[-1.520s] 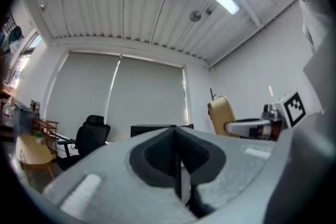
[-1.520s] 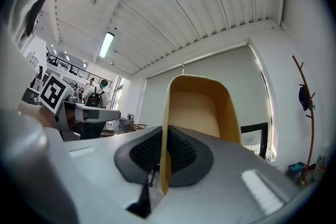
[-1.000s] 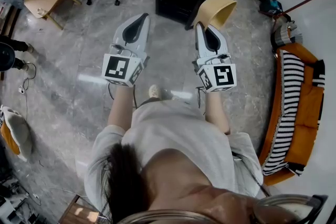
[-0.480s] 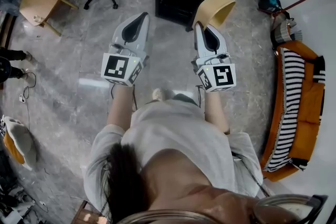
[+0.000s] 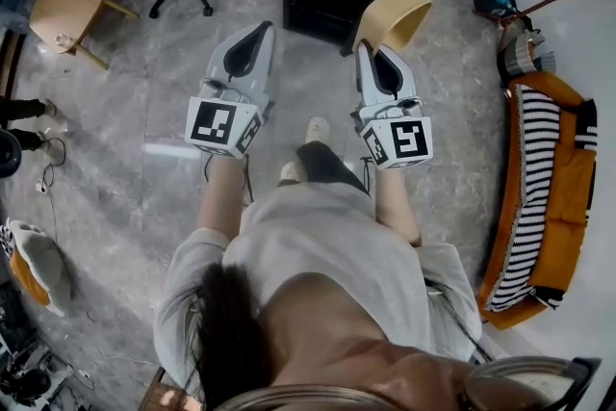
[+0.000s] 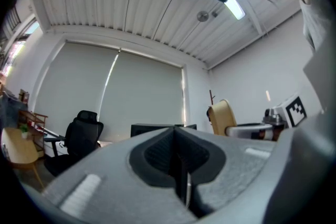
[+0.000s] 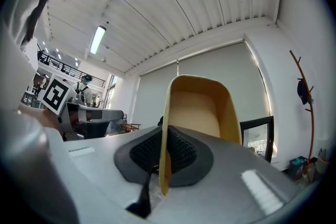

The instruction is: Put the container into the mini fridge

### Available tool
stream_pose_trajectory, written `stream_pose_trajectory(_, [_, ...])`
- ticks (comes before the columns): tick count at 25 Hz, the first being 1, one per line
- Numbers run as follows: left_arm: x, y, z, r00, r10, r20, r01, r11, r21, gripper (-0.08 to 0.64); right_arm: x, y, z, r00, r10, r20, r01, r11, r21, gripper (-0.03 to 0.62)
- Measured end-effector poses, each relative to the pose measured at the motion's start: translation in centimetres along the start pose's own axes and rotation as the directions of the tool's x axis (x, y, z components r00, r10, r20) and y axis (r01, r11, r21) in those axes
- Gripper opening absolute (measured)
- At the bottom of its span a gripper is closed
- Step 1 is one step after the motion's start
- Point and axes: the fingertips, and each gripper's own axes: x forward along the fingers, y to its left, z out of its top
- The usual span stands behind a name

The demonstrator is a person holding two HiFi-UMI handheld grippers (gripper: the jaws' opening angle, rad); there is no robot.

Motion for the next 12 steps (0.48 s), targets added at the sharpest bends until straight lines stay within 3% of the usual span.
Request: stream_pose_trajectory(12, [8.4,4.7,-0.6,0.998,0.065,0.012,-0.065,0.998,0.019,0.002,8.4,-6.2,-0.9,0.997,0.073,0.023,-0.073,0.997,0.002,0.011])
